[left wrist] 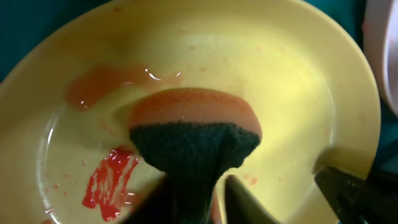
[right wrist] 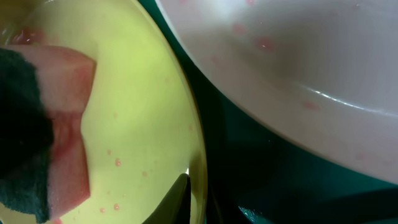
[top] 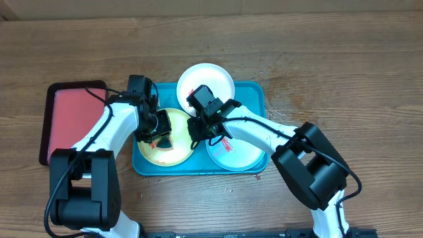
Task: Clean dirty plates on tray and stack at the side
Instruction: 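Scrub the yellow plate with the sponge while the right gripper holds it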
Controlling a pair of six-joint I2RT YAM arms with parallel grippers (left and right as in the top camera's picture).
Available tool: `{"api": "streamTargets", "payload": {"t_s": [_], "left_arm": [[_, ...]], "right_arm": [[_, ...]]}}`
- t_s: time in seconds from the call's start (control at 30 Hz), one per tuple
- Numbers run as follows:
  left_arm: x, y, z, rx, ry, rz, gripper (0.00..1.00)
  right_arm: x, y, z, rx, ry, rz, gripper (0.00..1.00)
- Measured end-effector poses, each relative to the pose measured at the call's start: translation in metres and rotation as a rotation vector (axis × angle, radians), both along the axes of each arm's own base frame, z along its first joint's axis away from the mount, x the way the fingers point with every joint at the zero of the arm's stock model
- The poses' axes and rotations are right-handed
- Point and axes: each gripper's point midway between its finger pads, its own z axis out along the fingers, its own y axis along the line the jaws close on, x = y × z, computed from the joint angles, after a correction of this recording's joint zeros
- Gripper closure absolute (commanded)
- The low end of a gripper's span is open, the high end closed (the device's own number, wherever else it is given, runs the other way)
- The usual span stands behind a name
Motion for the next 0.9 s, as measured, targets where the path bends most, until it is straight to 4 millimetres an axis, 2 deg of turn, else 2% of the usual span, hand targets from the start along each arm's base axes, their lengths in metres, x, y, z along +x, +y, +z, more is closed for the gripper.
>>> {"api": "streamTargets", "payload": {"t_s": [0.4,0.57,0.9], "left_arm": [[-0.016,-0.009,-0.005,0.021,0.050,-0.038,0.96],[-0.021,0.013,-0.012,0.162,0.056,-0.007,0.96],[-0.021,0.066,-0.007,0.473,0.038,0.040,0.96]], "right_arm": [[0.000,0.000,0.000,0.000,0.000,0.001,0.88],[0.000,0.000,-0.001,0.001,0.002,0.001,0.89],[-0.001,0.000,-0.001,0.004,0.011,0.002,0.92]]}}
